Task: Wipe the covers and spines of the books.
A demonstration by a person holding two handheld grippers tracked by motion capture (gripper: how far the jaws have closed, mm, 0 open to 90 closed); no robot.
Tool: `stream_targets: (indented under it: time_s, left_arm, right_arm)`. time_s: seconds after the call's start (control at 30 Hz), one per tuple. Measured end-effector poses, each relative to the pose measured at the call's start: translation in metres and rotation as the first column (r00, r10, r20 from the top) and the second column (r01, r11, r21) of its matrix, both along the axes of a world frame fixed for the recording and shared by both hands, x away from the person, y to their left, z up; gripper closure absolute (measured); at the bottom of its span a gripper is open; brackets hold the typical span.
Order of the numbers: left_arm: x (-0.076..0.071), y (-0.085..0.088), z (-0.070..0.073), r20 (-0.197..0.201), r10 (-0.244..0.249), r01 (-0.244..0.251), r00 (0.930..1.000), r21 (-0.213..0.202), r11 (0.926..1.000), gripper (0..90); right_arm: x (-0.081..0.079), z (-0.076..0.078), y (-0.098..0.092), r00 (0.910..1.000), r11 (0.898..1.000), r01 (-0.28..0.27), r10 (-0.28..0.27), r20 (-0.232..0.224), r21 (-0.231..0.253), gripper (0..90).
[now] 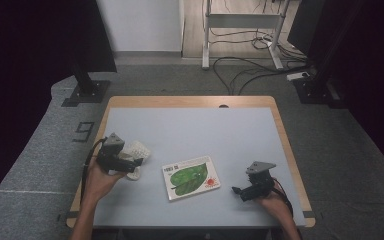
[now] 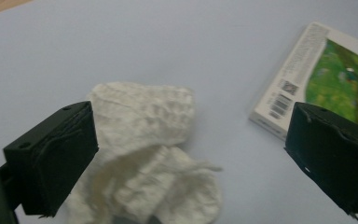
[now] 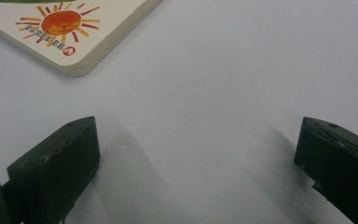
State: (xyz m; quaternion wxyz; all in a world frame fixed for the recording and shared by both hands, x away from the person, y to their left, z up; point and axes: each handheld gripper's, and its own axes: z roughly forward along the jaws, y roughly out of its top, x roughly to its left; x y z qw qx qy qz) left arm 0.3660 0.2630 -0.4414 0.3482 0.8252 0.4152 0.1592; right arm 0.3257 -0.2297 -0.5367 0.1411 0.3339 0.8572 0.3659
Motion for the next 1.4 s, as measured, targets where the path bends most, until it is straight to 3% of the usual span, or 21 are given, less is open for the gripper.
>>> stream_targets:
  time_s: [0.27,0.47,0.57,0.63,0.83,0.93,1.4]
  left_arm:
    - [0.031,0.013,-0.023,-0.056,0.042,-0.041,0.9976,0.011,0.9991,11.9]
    - [0.043,0.012,-0.047,-0.114,0.048,-0.039,0.9923,0.074,0.9965,14.5]
    - [0.045,0.015,-0.058,-0.129,0.049,-0.039,0.9904,0.081,0.9959,16.7]
    - [0.044,0.018,-0.062,-0.123,0.044,-0.035,0.9914,0.075,0.9965,23.4]
    - [0.039,0.021,-0.062,-0.097,0.026,-0.019,0.9950,0.080,0.9966,52.1]
    - [0.036,0.022,-0.061,-0.080,0.003,0.003,0.9968,0.080,0.9968,58.9]
    - [0.015,0.009,-0.029,-0.045,-0.108,0.110,0.9931,0.038,0.9932,62.6]
  right_arm:
    - [0.000,0.000,0.000,1.0000,1.000,0.001,-0.001,0.001,0.000,0.0]
    - [0.000,0.000,0.000,1.0000,1.000,0.002,-0.002,0.000,0.001,0.0]
    - [0.000,0.000,0.000,1.0000,1.000,0.002,-0.002,0.001,0.001,0.0]
    - [0.000,0.000,0.000,1.0000,1.000,0.003,-0.003,0.001,0.001,0.0]
    - [0.000,0.000,0.000,1.0000,1.000,0.002,-0.002,0.001,0.002,0.0]
    - [0.000,0.000,0.000,1.0000,1.000,0.002,-0.002,0.002,0.002,0.0]
    - [0.000,0.000,0.000,1.0000,1.000,0.002,-0.002,0.003,0.002,0.0]
